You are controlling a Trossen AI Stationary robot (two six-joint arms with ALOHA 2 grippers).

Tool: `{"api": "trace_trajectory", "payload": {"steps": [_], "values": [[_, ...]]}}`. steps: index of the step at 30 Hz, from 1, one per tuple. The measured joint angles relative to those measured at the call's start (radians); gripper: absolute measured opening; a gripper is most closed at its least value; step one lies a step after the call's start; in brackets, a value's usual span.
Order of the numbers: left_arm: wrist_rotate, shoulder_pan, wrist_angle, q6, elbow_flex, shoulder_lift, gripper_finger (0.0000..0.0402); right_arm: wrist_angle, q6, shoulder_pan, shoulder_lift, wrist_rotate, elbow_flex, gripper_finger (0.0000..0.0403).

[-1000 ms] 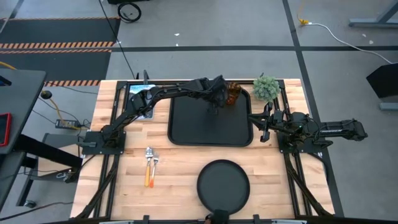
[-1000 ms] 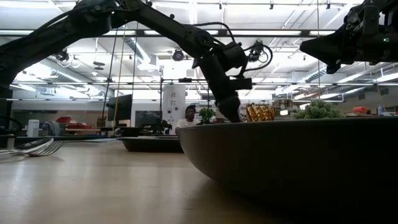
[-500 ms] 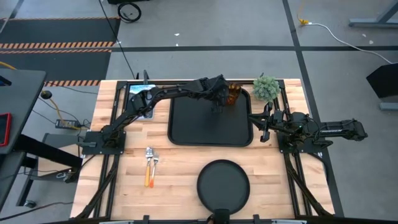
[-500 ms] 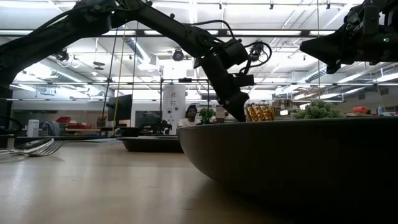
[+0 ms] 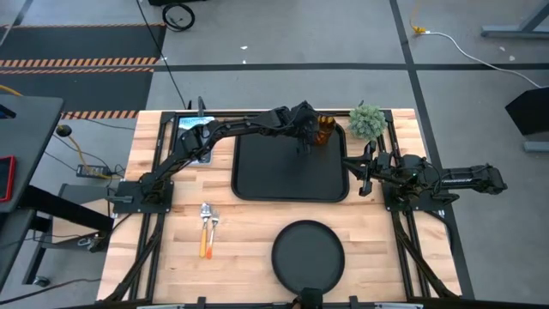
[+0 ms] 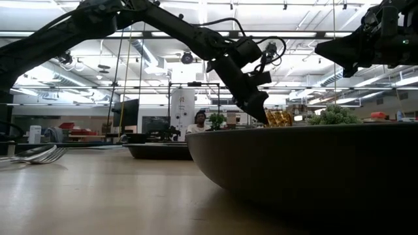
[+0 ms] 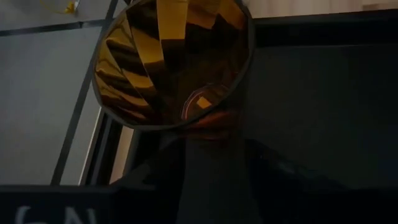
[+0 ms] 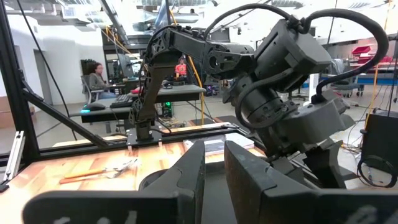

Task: Pick and place plate/cup/fork/spoon on tray
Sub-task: Put the brown cup on the black tray, then put the black plate to the bottom of the brown cup on the black tray

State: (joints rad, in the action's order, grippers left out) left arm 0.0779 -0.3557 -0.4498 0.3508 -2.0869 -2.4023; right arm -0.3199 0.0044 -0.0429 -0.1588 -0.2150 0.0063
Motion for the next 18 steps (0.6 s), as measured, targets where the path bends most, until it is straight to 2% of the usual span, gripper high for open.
{"api": "trace_trajectory", "payload": {"steps": [18], "values": [[-0.001,0.000,-0.052,0.000,0.000,0.000,0.0171,0.000,0.000,0.000,0.000,0.000,0.000,0.0068]]}}
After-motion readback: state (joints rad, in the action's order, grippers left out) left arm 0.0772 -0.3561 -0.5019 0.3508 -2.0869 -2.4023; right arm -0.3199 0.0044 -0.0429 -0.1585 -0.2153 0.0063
